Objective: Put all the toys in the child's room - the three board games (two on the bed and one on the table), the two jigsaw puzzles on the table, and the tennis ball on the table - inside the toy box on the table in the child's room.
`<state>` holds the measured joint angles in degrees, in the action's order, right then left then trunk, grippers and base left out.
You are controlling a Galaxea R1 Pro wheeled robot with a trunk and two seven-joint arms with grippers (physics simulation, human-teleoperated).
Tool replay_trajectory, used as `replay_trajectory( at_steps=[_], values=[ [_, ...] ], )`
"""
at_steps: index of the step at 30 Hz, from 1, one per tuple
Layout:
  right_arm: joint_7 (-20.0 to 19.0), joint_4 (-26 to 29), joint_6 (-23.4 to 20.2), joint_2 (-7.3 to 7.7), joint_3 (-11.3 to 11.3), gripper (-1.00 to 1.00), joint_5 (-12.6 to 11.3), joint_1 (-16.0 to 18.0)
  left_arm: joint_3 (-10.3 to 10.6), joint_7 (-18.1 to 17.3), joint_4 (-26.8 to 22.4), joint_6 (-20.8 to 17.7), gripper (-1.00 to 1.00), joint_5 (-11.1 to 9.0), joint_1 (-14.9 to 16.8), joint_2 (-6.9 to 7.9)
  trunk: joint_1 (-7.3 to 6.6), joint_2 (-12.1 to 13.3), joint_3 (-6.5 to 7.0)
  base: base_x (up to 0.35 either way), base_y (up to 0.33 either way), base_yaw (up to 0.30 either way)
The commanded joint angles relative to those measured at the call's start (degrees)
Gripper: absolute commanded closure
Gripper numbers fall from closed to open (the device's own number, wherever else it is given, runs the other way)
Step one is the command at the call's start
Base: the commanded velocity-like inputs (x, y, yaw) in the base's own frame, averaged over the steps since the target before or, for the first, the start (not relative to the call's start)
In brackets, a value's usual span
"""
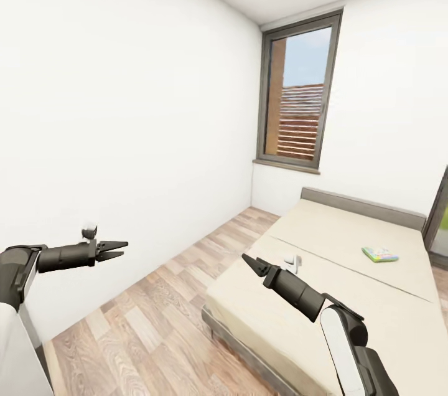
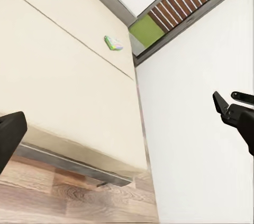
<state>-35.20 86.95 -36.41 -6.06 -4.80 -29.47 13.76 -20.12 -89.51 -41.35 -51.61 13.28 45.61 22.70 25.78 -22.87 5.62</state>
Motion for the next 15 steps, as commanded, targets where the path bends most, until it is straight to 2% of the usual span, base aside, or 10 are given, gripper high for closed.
replay_trajectory(
  at_steps=[1,9,15],
  values=[
    [-0.1,0.0,-0.4,-0.06,-0.1,-1.00,-0.2,0.0,-0.2,-0.5,0.0,-0.6,-1.00,0.6,0.0,-0.02,0.00,0.0,-0.04,-0.192,0.000,-0.275],
    [-0.1,0.0,-0.4,-0.04,-0.1,-1.00,-0.3,0.0,-0.2,-0.5,-0.1,-0.6,-1.00,0.6,0.0,-0.02,0.00,0.0,-0.07,-0.188,0.000,-0.275],
    [-0.1,-0.1,-0.4,-0.01,-0.2,-1.00,-0.4,0.0,-0.2,-0.5,-0.1,-0.6,-1.00,0.6,0.0,-0.02,0.00,0.0,-0.08,-0.058,0.000,-0.275]
  ],
)
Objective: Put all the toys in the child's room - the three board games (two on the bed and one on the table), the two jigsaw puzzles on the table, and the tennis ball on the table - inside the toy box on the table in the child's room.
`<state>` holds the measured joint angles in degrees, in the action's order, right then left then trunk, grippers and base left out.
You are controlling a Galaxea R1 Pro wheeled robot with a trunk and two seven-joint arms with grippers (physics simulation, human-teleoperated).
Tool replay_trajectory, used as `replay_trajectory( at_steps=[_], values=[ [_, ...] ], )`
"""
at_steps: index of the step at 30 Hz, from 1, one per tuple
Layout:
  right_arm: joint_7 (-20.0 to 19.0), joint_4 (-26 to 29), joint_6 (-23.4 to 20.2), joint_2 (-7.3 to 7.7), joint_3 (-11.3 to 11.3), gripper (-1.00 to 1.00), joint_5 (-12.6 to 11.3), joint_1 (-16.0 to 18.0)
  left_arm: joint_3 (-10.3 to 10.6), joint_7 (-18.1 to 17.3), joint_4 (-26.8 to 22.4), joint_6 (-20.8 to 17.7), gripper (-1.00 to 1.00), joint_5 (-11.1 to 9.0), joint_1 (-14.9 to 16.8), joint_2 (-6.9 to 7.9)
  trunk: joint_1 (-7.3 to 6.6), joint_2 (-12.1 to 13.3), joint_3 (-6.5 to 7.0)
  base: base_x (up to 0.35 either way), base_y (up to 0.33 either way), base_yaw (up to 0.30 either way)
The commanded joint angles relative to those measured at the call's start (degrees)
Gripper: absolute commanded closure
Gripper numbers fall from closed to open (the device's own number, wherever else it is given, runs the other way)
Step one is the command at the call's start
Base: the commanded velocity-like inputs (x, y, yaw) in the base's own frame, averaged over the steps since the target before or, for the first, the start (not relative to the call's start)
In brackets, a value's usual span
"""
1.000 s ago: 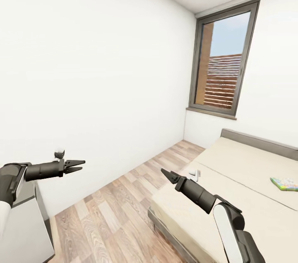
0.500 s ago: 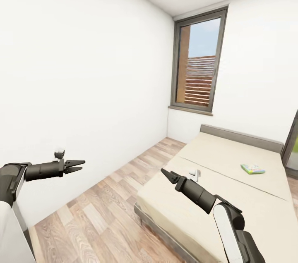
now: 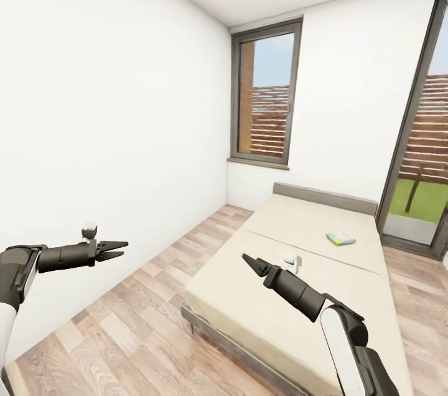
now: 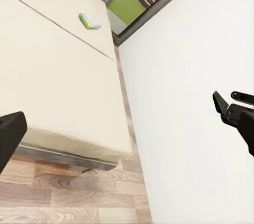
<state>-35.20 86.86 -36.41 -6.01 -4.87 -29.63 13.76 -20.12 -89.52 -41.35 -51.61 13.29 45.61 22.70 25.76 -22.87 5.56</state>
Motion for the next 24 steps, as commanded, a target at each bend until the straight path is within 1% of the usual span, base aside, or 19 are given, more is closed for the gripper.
replay_trajectory(
  at_steps=[1,24],
  values=[
    [-0.1,0.0,-0.4,-0.04,-0.1,-1.00,-0.2,0.0,-0.2,-0.5,0.0,-0.6,-1.00,0.6,0.0,-0.02,0.02,0.0,-0.03,-0.010,0.000,-0.276],
    [-0.1,0.0,-0.4,0.03,-0.2,-1.00,-0.3,0.0,-0.2,-0.5,0.0,-0.6,-1.00,0.6,0.0,-0.02,0.02,0.0,-0.03,-0.001,0.000,-0.278]
  ],
)
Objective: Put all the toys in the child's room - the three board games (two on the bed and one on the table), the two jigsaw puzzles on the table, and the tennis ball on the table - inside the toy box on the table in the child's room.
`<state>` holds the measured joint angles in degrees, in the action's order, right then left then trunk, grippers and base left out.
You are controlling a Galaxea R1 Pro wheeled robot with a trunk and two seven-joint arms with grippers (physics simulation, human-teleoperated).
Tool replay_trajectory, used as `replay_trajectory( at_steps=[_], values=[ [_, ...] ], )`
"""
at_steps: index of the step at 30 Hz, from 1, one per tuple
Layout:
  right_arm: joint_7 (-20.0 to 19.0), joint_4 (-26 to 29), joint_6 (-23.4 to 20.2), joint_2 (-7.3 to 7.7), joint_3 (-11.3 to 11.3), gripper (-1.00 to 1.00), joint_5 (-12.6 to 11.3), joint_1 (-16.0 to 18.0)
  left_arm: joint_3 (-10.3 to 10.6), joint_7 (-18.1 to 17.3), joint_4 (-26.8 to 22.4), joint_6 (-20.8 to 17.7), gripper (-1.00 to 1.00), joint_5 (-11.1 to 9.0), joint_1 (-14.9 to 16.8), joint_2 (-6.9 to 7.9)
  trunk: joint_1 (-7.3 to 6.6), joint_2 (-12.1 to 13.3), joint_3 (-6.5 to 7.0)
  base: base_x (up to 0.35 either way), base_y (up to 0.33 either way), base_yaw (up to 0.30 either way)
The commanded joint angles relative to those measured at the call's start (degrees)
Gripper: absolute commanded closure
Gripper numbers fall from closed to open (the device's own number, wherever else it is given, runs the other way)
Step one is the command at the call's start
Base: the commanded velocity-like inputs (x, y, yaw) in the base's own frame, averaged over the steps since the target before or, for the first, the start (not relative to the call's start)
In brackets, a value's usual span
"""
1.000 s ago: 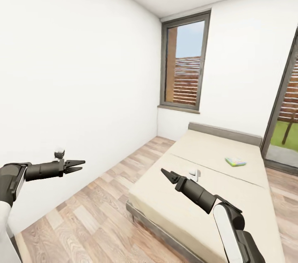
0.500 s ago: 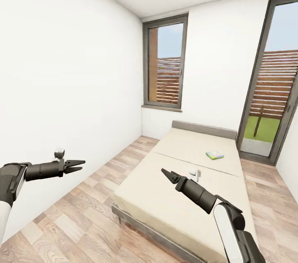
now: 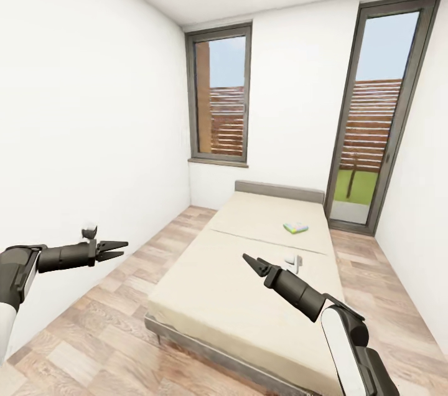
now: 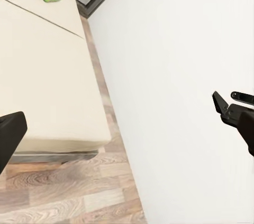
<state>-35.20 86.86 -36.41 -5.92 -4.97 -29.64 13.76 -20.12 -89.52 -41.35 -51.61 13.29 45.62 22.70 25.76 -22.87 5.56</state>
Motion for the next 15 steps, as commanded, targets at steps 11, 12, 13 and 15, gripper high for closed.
replay_trajectory(
  at_steps=[11,12,13,15],
  values=[
    [-0.1,-0.1,-0.4,-0.06,-0.1,-1.00,-0.2,0.0,-0.2,-0.5,0.0,-0.6,-1.00,0.6,0.0,-0.04,0.02,0.0,-0.03,0.000,0.000,-0.279],
    [-0.1,-0.3,-0.4,-0.06,-0.1,-1.00,-0.2,0.0,-0.2,-0.5,0.0,-0.6,-1.00,0.6,0.0,-0.03,0.02,0.0,-0.03,0.000,0.000,-0.279],
    [-0.1,-0.6,-0.4,-0.06,-0.1,-1.00,-0.2,0.0,-0.2,-0.5,0.0,-0.6,-1.00,0.6,0.0,-0.03,0.02,0.0,-0.03,0.000,0.000,-0.279],
    [-0.1,-1.3,-0.4,-0.06,-0.2,-1.00,-0.2,0.1,-0.2,-0.5,0.0,-0.6,-1.00,0.6,0.0,-0.02,0.02,0.0,-0.03,0.000,0.000,-0.279]
  ],
)
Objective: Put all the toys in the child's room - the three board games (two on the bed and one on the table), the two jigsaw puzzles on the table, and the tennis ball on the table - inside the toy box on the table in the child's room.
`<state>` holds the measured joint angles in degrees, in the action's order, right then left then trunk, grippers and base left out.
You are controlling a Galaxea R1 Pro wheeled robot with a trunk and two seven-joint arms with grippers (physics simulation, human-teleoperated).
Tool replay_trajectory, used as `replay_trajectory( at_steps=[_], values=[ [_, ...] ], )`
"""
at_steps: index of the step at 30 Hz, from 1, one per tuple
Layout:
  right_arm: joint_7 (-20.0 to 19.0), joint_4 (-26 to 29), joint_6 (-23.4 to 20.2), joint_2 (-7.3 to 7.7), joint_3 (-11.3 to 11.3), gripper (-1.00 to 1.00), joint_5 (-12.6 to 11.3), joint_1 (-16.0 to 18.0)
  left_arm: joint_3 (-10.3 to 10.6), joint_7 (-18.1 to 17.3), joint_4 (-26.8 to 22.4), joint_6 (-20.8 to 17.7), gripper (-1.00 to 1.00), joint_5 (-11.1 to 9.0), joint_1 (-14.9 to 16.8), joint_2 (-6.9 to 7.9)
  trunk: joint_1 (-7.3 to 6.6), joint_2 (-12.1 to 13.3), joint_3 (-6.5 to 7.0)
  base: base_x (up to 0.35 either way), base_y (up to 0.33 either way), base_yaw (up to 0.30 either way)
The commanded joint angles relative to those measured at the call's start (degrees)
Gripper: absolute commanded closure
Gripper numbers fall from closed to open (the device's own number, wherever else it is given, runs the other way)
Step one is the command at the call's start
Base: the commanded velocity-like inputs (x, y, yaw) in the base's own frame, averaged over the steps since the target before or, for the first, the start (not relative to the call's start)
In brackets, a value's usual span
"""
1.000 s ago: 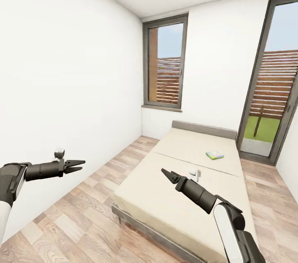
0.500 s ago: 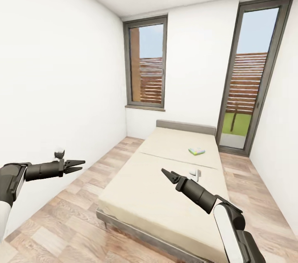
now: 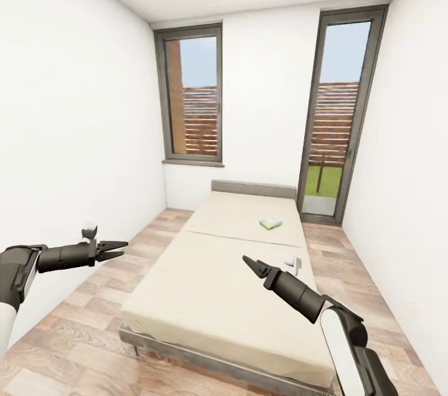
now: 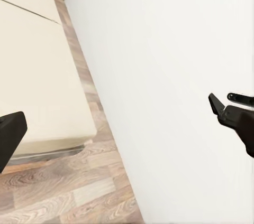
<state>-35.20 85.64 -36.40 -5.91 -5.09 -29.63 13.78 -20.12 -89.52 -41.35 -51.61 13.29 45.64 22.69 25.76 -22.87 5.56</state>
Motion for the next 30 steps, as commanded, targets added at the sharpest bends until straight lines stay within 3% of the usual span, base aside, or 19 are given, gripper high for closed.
replay_trajectory(
  at_steps=[1,10,30],
  values=[
    [-0.1,-0.6,-0.4,-0.06,-0.3,-1.00,-0.2,0.1,-0.2,-0.5,0.0,-0.6,-1.00,0.6,0.0,-0.02,0.02,0.0,-0.03,0.000,0.000,-0.279],
    [-0.1,-2.7,-0.6,-0.05,-2.5,-1.00,-0.2,0.4,-0.2,-0.5,-0.1,-0.6,-1.00,0.6,0.0,-0.02,0.02,0.0,-0.03,0.000,0.000,-0.279],
    [0.0,-2.9,-0.9,0.01,-2.8,-1.00,-0.2,0.5,-0.2,-0.5,0.0,-0.6,-1.00,0.6,0.0,-0.02,0.02,0.0,-0.73,0.000,0.000,-0.250]
  ],
)
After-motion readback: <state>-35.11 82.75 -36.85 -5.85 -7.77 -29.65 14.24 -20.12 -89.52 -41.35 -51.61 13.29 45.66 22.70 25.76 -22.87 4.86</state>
